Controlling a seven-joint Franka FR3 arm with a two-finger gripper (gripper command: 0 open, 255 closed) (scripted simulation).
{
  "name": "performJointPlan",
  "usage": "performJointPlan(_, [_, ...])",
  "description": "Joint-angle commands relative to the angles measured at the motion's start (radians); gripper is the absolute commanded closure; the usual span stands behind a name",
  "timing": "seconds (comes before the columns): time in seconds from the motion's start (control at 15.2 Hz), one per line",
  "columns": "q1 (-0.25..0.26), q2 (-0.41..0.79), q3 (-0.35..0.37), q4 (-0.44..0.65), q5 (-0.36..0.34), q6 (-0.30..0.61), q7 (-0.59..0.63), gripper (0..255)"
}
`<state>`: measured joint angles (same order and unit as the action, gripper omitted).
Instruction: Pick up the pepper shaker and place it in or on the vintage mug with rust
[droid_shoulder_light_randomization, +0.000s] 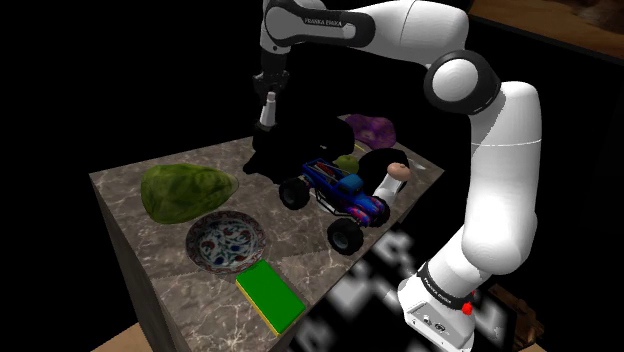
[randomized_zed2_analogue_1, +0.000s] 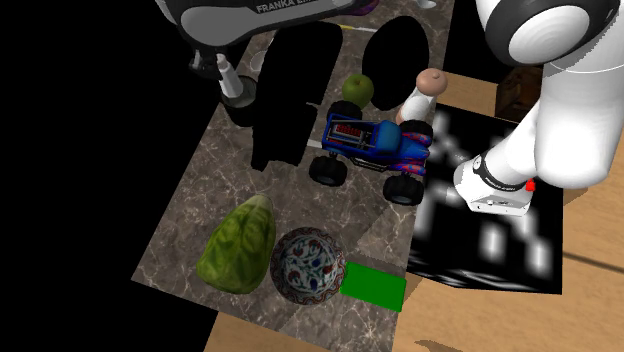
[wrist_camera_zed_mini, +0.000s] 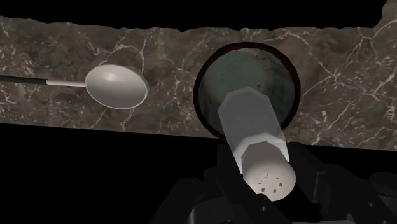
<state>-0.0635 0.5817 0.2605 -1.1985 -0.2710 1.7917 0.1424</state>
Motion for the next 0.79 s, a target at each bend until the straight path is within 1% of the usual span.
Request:
performJointPlan(0.0, [0.000,0.000,0.000,0.000,0.000,0.000,0.000,255])
performJointPlan(0.07, [0.000,0.000,0.000,0.000,0.000,0.000,0.000,0])
performJointPlan(0.4, [0.000,0.000,0.000,0.000,0.000,0.000,0.000,0])
performJointPlan(0.66, [0.023,0.009,0.003,0.142,0.002,-0.131,-0.012,0])
performJointPlan(0.73, [0.023,0.009,0.002,0.142,0.002,-0.131,-0.012,0])
